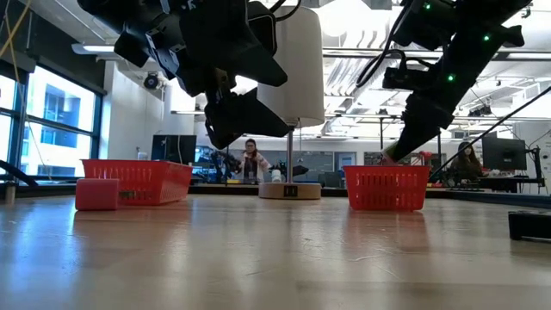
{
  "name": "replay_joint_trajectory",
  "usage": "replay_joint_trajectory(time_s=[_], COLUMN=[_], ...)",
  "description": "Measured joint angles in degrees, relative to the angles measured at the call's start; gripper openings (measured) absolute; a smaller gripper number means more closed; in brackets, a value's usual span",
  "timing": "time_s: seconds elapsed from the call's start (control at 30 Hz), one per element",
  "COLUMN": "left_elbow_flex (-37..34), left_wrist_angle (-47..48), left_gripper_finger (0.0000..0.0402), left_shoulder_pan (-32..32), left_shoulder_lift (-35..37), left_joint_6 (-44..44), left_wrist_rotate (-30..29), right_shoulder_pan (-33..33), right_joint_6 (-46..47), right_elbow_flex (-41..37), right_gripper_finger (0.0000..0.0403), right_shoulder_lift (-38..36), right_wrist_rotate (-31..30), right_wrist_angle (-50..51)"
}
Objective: Pick & Place Office items
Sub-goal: Put the green charger adapter into the right red bin
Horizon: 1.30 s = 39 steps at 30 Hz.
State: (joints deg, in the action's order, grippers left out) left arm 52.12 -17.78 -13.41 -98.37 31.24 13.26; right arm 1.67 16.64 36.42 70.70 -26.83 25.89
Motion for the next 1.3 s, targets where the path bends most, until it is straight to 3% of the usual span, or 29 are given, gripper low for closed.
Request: replay_joint_trajectory(time_s=[0.57,0.87,1.07,1.3], left_elbow_flex=[0.00,0.00,0.00,0.00], left_wrist_angle=[-0.66,-0.66,-0.63,-0.46], left_gripper_finger=[0.0244,0.0244,0.0244,0.0244], left_shoulder_pan=[0.00,0.00,0.00,0.00], left_shoulder_lift=[0.00,0.00,0.00,0.00], left_joint_6=[0.00,0.00,0.00,0.00], left_wrist_rotate=[0.00,0.00,0.00,0.00], right_shoulder_pan=[0.00,0.00,0.00,0.02], right_joint_6=[0.07,0.02,0.00,-1.82], right_elbow_flex=[0.02,0.02,0.04,0.04], right_gripper_finger=[0.0120,0.0136,0.0125,0.0176], right_shoulder_lift=[0.00,0.08,3.73,12.16], right_wrist_rotate=[2.38,6.42,6.47,5.62], right_wrist_angle=[-2.91,-3.89,-5.00,-8.60])
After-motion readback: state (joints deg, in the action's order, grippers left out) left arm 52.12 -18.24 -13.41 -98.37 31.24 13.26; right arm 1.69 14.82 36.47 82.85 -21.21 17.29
